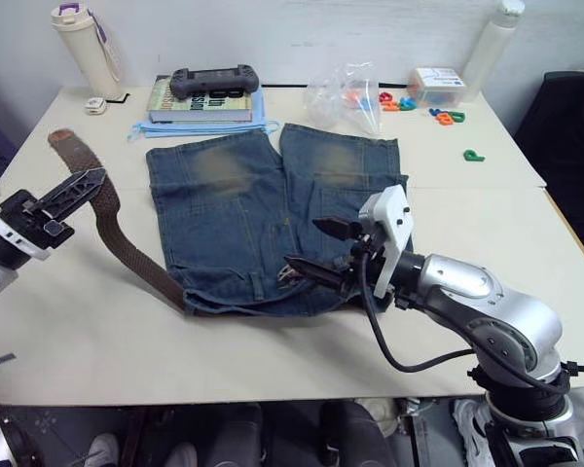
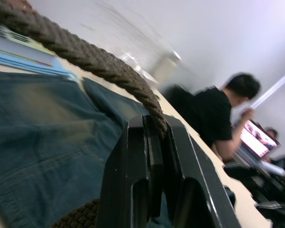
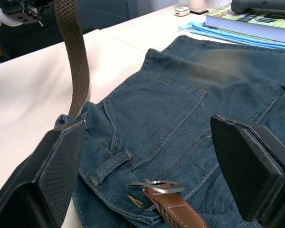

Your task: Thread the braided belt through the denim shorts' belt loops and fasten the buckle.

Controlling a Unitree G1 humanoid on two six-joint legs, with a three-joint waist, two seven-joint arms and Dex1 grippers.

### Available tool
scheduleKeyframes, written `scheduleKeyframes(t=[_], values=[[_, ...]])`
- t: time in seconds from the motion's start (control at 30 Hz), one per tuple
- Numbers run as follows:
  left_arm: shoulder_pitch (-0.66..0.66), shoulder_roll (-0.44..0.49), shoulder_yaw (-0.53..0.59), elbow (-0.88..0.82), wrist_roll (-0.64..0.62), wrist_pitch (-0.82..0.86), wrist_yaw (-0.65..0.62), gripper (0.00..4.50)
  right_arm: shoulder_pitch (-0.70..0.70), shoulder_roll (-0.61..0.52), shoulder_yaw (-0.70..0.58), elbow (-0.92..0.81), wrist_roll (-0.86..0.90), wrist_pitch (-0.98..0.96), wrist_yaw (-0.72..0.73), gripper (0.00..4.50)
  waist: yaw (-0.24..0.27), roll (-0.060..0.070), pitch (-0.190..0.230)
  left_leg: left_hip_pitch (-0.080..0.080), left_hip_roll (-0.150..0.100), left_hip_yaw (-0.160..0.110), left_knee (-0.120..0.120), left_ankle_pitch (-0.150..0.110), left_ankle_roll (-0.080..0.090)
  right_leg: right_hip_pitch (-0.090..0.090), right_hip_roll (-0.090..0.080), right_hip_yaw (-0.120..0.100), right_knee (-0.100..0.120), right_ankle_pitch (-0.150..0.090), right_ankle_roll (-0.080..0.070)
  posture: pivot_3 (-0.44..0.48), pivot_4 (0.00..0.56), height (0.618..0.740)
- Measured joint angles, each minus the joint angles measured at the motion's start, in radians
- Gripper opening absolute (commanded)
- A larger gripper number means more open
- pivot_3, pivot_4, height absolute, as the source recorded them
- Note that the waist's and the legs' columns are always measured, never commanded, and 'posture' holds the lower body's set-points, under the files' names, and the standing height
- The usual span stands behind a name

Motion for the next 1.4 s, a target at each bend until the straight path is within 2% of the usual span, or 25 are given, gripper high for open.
scheduleKeyframes(t=[0.07,0.2,0.33,0.43,0.57,0.73,0.93,1.03,1.07,1.23,1.27,1.3,1.4], values=[[-0.030,0.037,-0.085,0.035,0.059,-0.006,-0.102,0.07,-0.022,0.033,-0.005,0.031,0.017,0.027,-0.015,4.50,-0.005,0.000,0.000,0.000,0.000,0.001,0.000,0.000,0.000,0.000,0.000,0.001,0.000,0.000,0.000,0.000,0.150,0.667],[-0.051,0.121,-0.305,0.024,0.189,-0.045,-0.387,0.07,-0.084,0.186,-0.062,0.144,0.151,0.133,-0.095,4.50,-0.012,0.002,0.001,0.000,0.000,0.001,-0.001,0.001,-0.001,-0.001,0.000,0.001,0.001,0.000,-0.001,0.000,0.150,0.667],[-0.070,0.134,-0.439,-0.023,0.265,-0.083,-0.574,0.07,-0.115,0.328,-0.134,0.252,0.350,0.245,-0.207,4.50,-0.022,0.005,0.003,-0.001,0.000,0.001,-0.002,0.001,-0.001,-0.002,0.000,0.001,0.001,0.000,-0.001,0.000,0.150,0.667],[-0.120,0.111,-0.472,-0.064,0.275,-0.083,-0.627,0.07,-0.134,0.404,-0.179,0.352,0.490,0.297,-0.315,4.50,-0.023,0.006,0.004,-0.001,0.000,0.000,-0.002,0.001,-0.001,-0.001,0.000,0.001,0.001,0.000,-0.001,0.000,0.150,0.667],[-0.131,0.088,-0.492,-0.141,0.267,-0.042,-0.665,0.07,-0.147,0.448,-0.198,0.454,0.648,0.328,-0.418,4.50,-0.027,0.009,0.006,-0.001,0.000,0.001,-0.002,0.001,-0.001,-0.002,0.000,0.001,0.001,0.000,-0.001,0.000,0.150,0.667],[-0.129,0.072,-0.503,-0.190,0.255,0.002,-0.692,0.07,-0.178,0.484,-0.188,0.530,0.752,0.326,-0.489,4.50,-0.034,0.011,0.007,-0.001,0.000,0.002,-0.002,0.002,-0.001,-0.004,0.000,0.002,0.003,0.000,-0.001,0.000,0.150,0.667],[-0.127,0.056,-0.505,-0.200,0.255,0.011,-0.695,0.07,-0.216,0.498,-0.156,0.535,0.825,0.296,-0.515,4.50,-0.030,0.011,0.007,-0.001,0.000,0.002,-0.002,0.002,0.000,-0.004,0.000,0.003,0.005,0.000,-0.001,0.000,0.150,0.667],[-0.126,0.049,-0.505,-0.211,0.255,0.011,-0.695,0.00,-0.222,0.498,-0.152,0.555,0.832,0.282,-0.521,3.68,-0.029,0.011,0.007,-0.001,0.000,0.003,-0.002,0.002,0.000,-0.004,0.000,0.003,0.005,0.000,-0.001,0.000,0.150,0.667],[-0.126,0.045,-0.505,-0.211,0.255,0.011,-0.695,0.00,-0.222,0.498,-0.150,0.558,0.832,0.275,-0.522,3.28,-0.029,0.011,0.007,-0.001,0.000,0.003,-0.002,0.002,0.000,-0.004,0.000,0.003,0.005,0.000,-0.001,0.000,0.150,0.667],[-0.126,0.035,-0.505,-0.214,0.258,0.013,-0.695,0.00,-0.222,0.499,-0.146,0.562,0.835,0.231,-0.525,0.73,-0.030,0.011,0.007,-0.001,0.000,0.003,-0.002,0.002,0.000,-0.005,0.000,0.004,0.006,0.000,-0.001,0.000,0.150,0.667],[-0.124,0.035,-0.505,-0.214,0.264,0.011,-0.691,0.88,-0.222,0.503,-0.148,0.562,0.837,0.217,-0.526,0.19,-0.030,0.011,0.007,-0.001,0.000,0.003,-0.002,0.002,0.000,-0.005,0.000,0.004,0.006,0.000,-0.001,0.000,0.150,0.667],[-0.123,0.034,-0.505,-0.214,0.271,0.008,-0.686,1.21,-0.222,0.506,-0.148,0.562,0.838,0.203,-0.526,0.00,-0.030,0.011,0.007,-0.001,0.000,0.003,-0.002,0.002,0.000,-0.005,0.000,0.004,0.006,0.000,-0.001,0.000,0.150,0.667],[-0.121,0.025,-0.503,-0.214,0.290,-0.014,-0.658,2.58,-0.222,0.507,-0.152,0.562,0.838,0.172,-0.536,0.00,-0.029,0.011,0.007,-0.001,0.000,0.003,-0.002,0.002,0.000,-0.005,0.000,0.004,0.007,0.000,-0.001,0.000,0.150,0.667]])
